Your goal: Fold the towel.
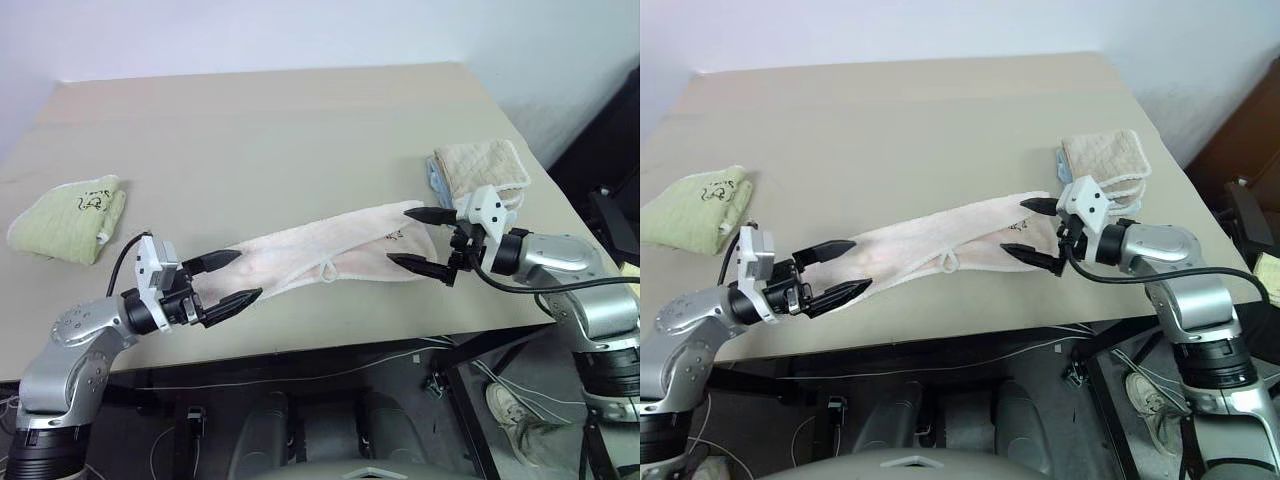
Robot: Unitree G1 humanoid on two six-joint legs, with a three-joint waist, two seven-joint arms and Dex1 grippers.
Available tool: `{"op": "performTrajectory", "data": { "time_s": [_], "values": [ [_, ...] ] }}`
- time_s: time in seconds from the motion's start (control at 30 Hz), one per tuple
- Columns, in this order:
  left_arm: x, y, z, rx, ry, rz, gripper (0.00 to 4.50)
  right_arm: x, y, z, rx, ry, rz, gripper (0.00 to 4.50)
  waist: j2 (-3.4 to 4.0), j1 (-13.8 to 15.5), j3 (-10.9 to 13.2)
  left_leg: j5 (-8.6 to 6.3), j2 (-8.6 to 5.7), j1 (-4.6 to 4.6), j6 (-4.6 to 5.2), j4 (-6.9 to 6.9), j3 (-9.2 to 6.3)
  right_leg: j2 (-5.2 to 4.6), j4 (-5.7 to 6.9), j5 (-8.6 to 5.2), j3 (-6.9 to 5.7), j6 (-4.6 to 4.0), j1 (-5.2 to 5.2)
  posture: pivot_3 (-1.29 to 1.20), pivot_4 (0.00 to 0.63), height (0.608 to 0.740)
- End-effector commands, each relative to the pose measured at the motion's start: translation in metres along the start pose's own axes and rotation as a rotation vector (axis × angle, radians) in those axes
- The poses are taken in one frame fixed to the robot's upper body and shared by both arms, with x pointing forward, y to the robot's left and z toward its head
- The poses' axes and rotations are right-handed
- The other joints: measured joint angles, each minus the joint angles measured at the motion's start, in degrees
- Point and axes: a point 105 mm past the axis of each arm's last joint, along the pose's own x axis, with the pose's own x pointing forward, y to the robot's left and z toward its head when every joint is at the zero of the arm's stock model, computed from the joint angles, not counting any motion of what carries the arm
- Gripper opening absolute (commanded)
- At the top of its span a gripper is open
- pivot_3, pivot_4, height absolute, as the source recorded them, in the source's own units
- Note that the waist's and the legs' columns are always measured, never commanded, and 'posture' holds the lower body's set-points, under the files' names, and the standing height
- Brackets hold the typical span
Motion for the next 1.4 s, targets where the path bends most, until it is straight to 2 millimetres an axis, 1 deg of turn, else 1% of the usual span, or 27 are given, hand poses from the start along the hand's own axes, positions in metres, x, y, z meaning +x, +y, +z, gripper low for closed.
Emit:
{"op": "performTrajectory", "data": {
  "time_s": [0.03,0.13,0.17,0.23,0.4,0.5,0.63,0.73,0.8,0.9,1.0,1.1,1.2,1.27,1.4],
  "values": [
    [0.001,-0.005,0.012,0.048,-0.014,-0.028,4.50,0.000,-0.002,0.013,-0.040,-0.045,-0.002,4.47,0.00,0.02,0.00,0.00,0.00,0.00,0.00,0.00,0.00,0.00,0.00,0.00,0.00,0.00,0.00,0.00,0.150,0.740],
    [0.002,-0.005,0.011,0.062,0.002,-0.045,4.50,0.004,0.002,0.016,-0.021,-0.062,0.021,4.47,0.00,-0.03,0.00,0.00,0.00,0.00,0.00,0.01,0.00,-0.01,0.00,0.00,0.01,0.00,0.01,0.00,0.150,0.740],
    [0.003,-0.005,0.012,0.065,-0.001,-0.049,4.50,0.003,0.000,0.016,-0.017,-0.060,0.012,4.47,0.00,-0.03,0.00,0.00,0.00,0.00,0.00,0.01,0.00,-0.01,0.00,0.00,0.01,0.00,0.00,0.00,0.150,0.740],
    [0.006,-0.004,0.014,0.065,-0.013,-0.053,4.50,0.001,-0.005,0.013,-0.027,-0.043,-0.016,4.47,0.00,0.00,0.00,0.00,0.00,0.00,0.00,0.00,0.00,-0.02,0.00,0.00,0.00,0.00,0.00,0.00,0.150,0.740],
    [0.019,-0.005,0.019,0.086,-0.027,-0.083,4.50,-0.005,-0.025,0.010,-0.091,-0.013,-0.099,4.47,0.00,-0.03,0.00,0.00,-0.01,0.00,0.00,0.01,0.00,-0.02,0.00,0.00,0.01,-0.01,0.00,0.00,0.150,0.740],
    [0.023,-0.005,0.020,0.102,-0.027,-0.096,4.50,-0.004,-0.040,-0.003,-0.141,0.053,-0.163,4.47,0.00,-0.04,0.00,0.00,-0.01,0.00,0.00,0.00,0.01,0.00,0.00,0.00,0.00,-0.01,0.00,0.00,0.150,0.740],
    [0.026,-0.008,0.017,0.101,-0.031,-0.103,4.50,0.000,-0.059,-0.016,-0.140,0.092,-0.215,4.47,0.00,-0.25,0.00,0.00,-0.02,0.01,0.00,-0.01,0.04,0.03,0.00,0.01,0.01,0.00,-0.01,0.00,0.150,0.740],
    [0.024,-0.006,0.013,0.104,-0.023,-0.097,4.50,0.006,-0.072,-0.026,-0.163,0.140,-0.251,4.47,0.01,-0.33,0.00,0.01,-0.01,0.02,0.00,-0.01,0.04,0.09,0.02,0.01,0.01,0.00,-0.01,0.00,0.150,0.740],
    [0.024,-0.005,0.010,0.111,-0.012,-0.096,4.50,0.008,-0.086,-0.030,-0.173,0.163,-0.301,4.47,0.01,-0.32,0.01,0.01,-0.01,0.02,0.00,0.00,0.04,0.19,0.02,0.01,0.01,0.01,-0.01,0.00,0.150,0.740],
    [0.026,-0.003,0.010,0.123,-0.014,-0.096,4.50,0.011,-0.099,-0.044,-0.228,0.280,-0.329,4.47,0.01,-0.28,0.01,0.01,-0.03,0.01,0.01,0.02,0.05,0.21,0.02,0.01,0.01,0.01,-0.01,0.00,0.150,0.740],
    [0.028,-0.001,0.011,0.137,-0.020,-0.094,4.50,0.014,-0.107,-0.048,-0.250,0.326,-0.325,4.47,0.01,-0.18,0.01,0.01,-0.03,0.00,0.01,0.01,0.04,0.22,0.02,0.01,0.00,0.01,0.00,0.00,0.150,0.740],
    [0.029,-0.001,0.011,0.146,-0.025,-0.093,4.50,0.012,-0.113,-0.049,-0.293,0.372,-0.317,4.47,0.02,-0.23,0.01,0.01,-0.03,0.00,0.01,0.01,0.04,0.23,0.02,0.02,0.00,0.02,-0.01,0.00,0.150,0.740],
    [0.030,-0.003,0.010,0.145,-0.027,-0.095,4.50,0.008,-0.113,-0.048,-0.344,0.400,-0.272,4.47,0.02,-0.33,0.01,0.01,-0.03,0.00,0.01,0.00,0.04,0.24,0.02,0.08,0.01,0.13,0.00,0.00,0.150,0.740],
    [0.031,-0.003,0.009,0.146,-0.025,-0.096,4.50,0.005,-0.113,-0.048,-0.411,0.431,-0.243,4.47,0.03,-0.28,0.02,0.01,-0.02,0.00,0.01,0.00,0.04,0.25,0.02,0.10,0.00,0.17,-0.01,0.00,0.150,0.740],
    [0.033,-0.002,0.012,0.151,-0.030,-0.095,4.50,0.005,-0.117,-0.051,-0.456,0.462,-0.242,4.47,0.03,-0.40,0.02,0.02,-0.02,0.01,0.01,0.01,0.04,0.26,0.03,0.10,0.00,0.18,0.00,0.00,0.150,0.740]
  ]
}}
